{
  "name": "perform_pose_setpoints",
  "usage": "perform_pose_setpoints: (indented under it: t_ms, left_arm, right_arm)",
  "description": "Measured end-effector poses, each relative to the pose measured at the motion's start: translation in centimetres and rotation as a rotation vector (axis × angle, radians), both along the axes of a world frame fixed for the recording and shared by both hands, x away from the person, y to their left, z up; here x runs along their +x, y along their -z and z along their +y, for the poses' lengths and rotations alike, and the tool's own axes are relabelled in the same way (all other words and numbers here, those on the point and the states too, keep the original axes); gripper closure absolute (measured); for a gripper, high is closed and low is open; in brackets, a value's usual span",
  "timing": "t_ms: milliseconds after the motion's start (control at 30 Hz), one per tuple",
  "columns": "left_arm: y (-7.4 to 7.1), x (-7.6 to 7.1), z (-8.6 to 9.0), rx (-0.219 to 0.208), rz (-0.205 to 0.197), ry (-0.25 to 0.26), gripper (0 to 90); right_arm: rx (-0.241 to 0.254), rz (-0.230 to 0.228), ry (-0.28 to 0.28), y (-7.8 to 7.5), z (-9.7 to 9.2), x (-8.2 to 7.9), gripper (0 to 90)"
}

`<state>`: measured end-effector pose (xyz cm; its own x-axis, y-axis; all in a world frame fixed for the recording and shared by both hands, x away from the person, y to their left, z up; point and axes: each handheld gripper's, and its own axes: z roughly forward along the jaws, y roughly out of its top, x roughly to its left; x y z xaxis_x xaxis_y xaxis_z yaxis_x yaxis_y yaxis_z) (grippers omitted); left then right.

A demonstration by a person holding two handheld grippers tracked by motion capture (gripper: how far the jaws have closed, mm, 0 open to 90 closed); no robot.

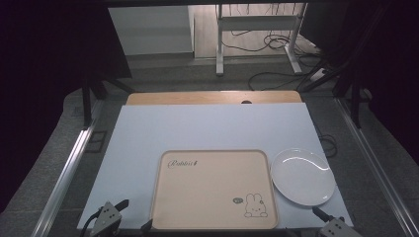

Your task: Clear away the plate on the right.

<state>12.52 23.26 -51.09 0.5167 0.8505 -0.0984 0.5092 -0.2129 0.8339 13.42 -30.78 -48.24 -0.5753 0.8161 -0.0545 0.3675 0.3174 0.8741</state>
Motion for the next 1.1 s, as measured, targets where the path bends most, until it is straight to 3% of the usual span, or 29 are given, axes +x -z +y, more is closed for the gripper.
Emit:
perform_pose_setpoints:
  t_ms: [333,733,1100]
  left_arm:
    - [0.1,0.1,0.0,0.004,0.012,-0.002,0.8]
    - [0.1,0.2,-0.1,0.015,0.016,0.0,1.0]
    - [0.1,0.2,-0.2,0.024,0.018,0.002,1.2]
  right_arm:
    - [0.057,0.032,0.015,0.4,-1.2,0.7,0.0]
    - [0.028,0.037,0.006,0.6,-1.2,0.9,0.0]
    - [0.066,0.045,0.001,0.5,-1.7,1.2,0.0]
